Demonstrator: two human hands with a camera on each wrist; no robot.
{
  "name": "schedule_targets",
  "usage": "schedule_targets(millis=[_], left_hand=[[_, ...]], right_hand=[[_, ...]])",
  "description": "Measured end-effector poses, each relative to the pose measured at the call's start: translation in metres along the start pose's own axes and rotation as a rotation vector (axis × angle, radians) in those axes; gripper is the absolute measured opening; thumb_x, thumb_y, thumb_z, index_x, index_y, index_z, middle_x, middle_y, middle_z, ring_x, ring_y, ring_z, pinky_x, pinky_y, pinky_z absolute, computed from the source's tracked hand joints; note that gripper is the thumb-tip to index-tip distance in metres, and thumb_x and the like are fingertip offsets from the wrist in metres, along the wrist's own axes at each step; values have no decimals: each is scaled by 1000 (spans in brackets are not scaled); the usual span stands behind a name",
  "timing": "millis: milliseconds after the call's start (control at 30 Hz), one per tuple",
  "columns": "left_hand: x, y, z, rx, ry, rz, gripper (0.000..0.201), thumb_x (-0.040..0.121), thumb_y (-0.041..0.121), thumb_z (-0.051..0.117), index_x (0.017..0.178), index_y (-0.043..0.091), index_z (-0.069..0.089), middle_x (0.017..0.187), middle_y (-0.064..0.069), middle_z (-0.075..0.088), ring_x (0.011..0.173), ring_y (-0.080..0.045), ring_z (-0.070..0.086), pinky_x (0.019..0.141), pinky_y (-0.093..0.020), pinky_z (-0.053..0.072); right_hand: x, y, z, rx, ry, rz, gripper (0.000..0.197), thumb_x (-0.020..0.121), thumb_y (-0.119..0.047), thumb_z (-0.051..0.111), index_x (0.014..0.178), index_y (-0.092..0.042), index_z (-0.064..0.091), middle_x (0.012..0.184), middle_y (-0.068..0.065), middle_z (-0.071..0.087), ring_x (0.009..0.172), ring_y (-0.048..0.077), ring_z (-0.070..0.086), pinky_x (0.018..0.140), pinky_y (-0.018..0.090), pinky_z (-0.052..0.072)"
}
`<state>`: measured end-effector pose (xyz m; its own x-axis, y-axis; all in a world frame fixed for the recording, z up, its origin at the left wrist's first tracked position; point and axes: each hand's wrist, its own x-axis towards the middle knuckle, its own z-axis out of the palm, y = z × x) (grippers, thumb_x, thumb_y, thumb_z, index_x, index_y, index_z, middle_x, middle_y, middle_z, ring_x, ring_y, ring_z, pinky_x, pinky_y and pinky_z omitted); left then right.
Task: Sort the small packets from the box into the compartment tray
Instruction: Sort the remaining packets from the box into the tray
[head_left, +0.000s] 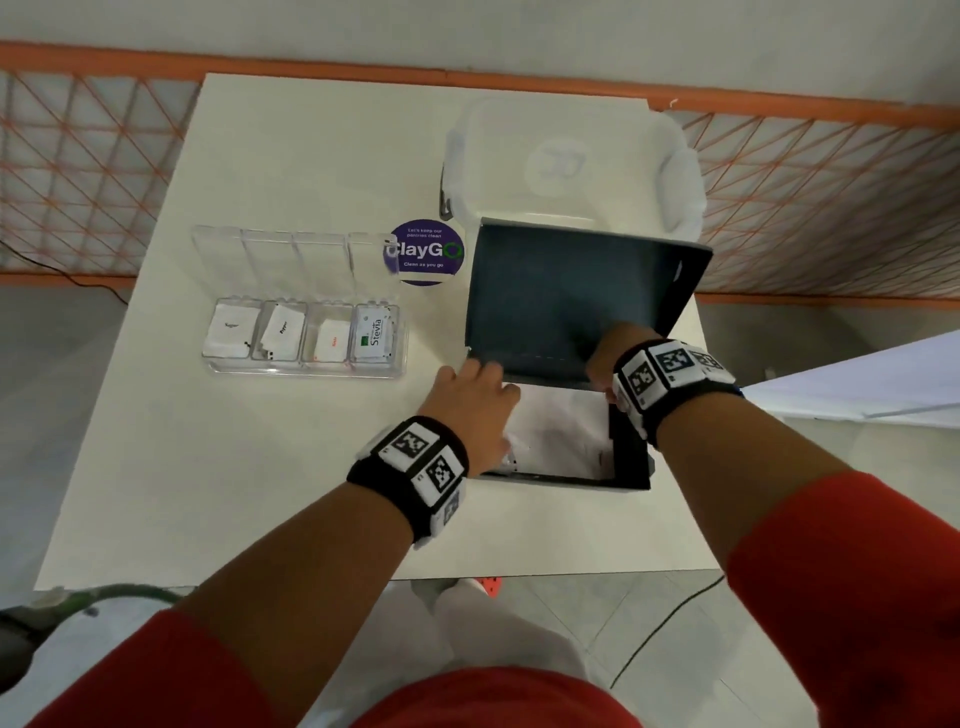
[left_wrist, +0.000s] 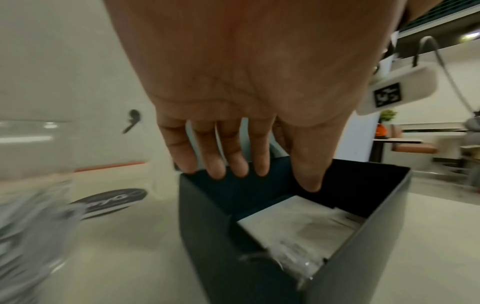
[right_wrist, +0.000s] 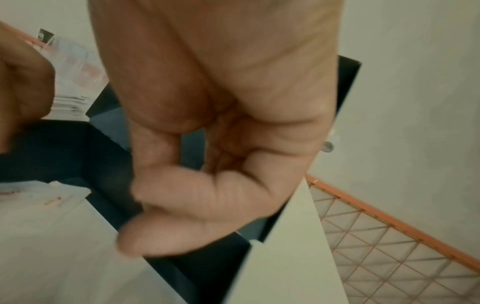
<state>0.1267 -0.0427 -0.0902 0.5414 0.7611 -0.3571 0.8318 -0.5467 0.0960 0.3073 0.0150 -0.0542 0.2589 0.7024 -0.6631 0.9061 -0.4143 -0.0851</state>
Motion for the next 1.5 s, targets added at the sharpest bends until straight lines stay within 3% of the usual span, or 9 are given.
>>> schedule_targets(millis=[167, 267, 467, 700, 900, 1067, 1300, 1400, 1500], left_hand=[[25, 48, -6, 85, -139, 244, 37, 92, 19, 49, 129, 15, 52, 132, -8, 47, 117, -30, 45, 92, -43, 38], [41, 72, -3, 120, -249, 351, 39, 97, 24, 43, 135, 16, 47, 139, -8, 46, 118, -32, 48, 92, -42, 41], [63, 107, 0, 128, -415, 137, 69, 94, 44, 48, 152, 26, 15, 159, -2, 15, 139, -32, 32, 101, -55, 40], [64, 95, -9, 272, -548, -37, 85, 82, 44, 59, 151, 38, 11, 157, -3, 15, 138, -44, 21, 96, -70, 31], [75, 58, -7, 401, -540, 12, 51, 100, 46, 37, 143, 18, 41, 141, -9, 46, 130, -34, 43, 105, -51, 36], [64, 36, -13, 355, -462, 161, 30, 96, 21, 47, 122, 11, 59, 122, -7, 58, 110, -29, 57, 88, -37, 49], [37, -17, -19, -43, -189, -184, 22, 81, 25, 59, 101, 14, 61, 86, -5, 56, 72, -21, 49, 65, -29, 41], [24, -29, -11, -178, -122, -301, 24, 84, 22, 61, 103, 11, 52, 92, -9, 57, 83, -26, 57, 67, -30, 41], [16, -35, -4, -289, -70, -337, 19, 87, 12, 59, 93, 12, 41, 95, -15, 59, 88, -32, 59, 67, -32, 41]], right_hand=[[-2, 24, 7, -175, 84, -22, 27, 96, -14, 54, 119, -3, 64, 124, 18, 65, 114, 34, 63, 83, 34, 49], [-8, 32, 15, -176, 76, -35, 30, 101, -13, 49, 125, -4, 63, 128, 16, 63, 118, 32, 61, 93, 35, 50], [-2, 39, 17, -41, 94, -24, 24, 98, -11, 54, 117, 0, 63, 125, 19, 63, 117, 36, 61, 89, 37, 49], [2, 44, 21, 3, 120, -59, 18, 94, -12, 58, 108, -2, 65, 116, 20, 66, 107, 37, 64, 75, 33, 45], [6, 43, 19, -45, 54, -64, 22, 96, -12, 58, 114, -2, 65, 120, 19, 66, 113, 35, 63, 87, 36, 51], [4, 26, 19, -58, 45, -86, 11, 95, -12, 57, 99, -5, 65, 117, 16, 67, 108, 34, 65, 76, 35, 48], [7, -10, 36, -25, -84, -172, 24, 89, -14, 63, 69, -12, 50, 93, 8, 63, 93, 29, 64, 80, 34, 52], [2, -10, 56, -115, -127, -233, 16, 93, -17, 59, 102, -8, 68, 120, 15, 67, 109, 31, 65, 89, 35, 53], [-10, -11, 68, -321, -57, -294, 29, 93, -33, 62, 116, -16, 65, 116, 10, 67, 101, 30, 66, 73, 28, 43]])
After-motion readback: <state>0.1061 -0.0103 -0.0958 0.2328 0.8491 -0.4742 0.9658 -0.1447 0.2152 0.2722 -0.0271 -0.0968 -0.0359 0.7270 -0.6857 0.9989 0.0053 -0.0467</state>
